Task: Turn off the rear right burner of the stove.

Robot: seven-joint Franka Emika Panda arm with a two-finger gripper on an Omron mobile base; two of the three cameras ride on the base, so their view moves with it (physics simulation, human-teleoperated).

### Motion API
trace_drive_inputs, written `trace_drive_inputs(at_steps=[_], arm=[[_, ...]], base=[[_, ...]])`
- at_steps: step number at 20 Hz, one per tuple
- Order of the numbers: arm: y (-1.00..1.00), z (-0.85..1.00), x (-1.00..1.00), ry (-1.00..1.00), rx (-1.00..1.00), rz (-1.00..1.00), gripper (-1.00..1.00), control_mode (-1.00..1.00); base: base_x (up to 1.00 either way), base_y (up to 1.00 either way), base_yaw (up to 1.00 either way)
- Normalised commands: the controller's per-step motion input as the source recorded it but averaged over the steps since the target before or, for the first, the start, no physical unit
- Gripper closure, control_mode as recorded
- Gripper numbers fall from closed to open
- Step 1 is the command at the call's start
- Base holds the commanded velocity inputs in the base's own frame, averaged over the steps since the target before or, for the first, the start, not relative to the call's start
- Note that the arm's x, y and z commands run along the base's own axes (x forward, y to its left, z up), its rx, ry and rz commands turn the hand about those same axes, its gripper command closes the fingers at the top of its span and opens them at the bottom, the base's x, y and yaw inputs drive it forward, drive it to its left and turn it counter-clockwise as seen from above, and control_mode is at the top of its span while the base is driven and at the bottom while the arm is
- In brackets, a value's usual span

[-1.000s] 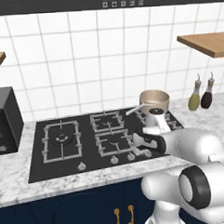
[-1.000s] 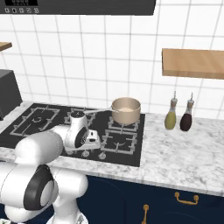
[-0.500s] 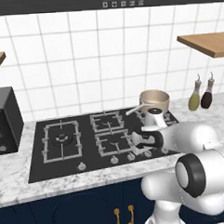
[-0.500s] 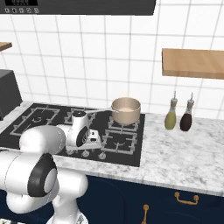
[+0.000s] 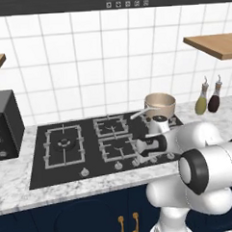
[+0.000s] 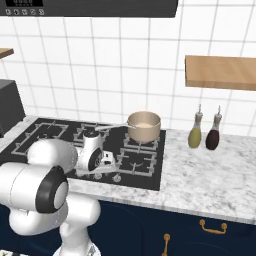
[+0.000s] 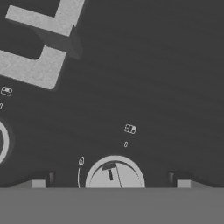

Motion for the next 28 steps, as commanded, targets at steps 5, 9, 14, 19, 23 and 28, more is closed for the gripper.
trace_drive_inputs(at_steps=[5,9,14,19,23,28], arm=[[-0.01,-0.05,0.10,0.00,0.00,0.00,-1.00,-1.00],[-0.01,0.00,0.00,0.00,0.00,0.00,-1.00,-1.00],[0.00,0.01,0.00,-0.03,0.00,0.00,-1.00,-1.00],[0.00,0.00,0.00,0.00,0.00,0.00,1.00,-1.00],[0.00,0.00,0.00,0.00,0.00,0.00,1.00,-1.00],[-0.11,0.00,0.00,0.00,0.01,-0.09,1.00,-1.00]], base=[[0.00,0.00,0.00],[0.00,0.00,0.00],[0.00,0.00,0.00],[0.00,0.00,0.00],[0.00,0.00,0.00],[0.00,0.00,0.00]])
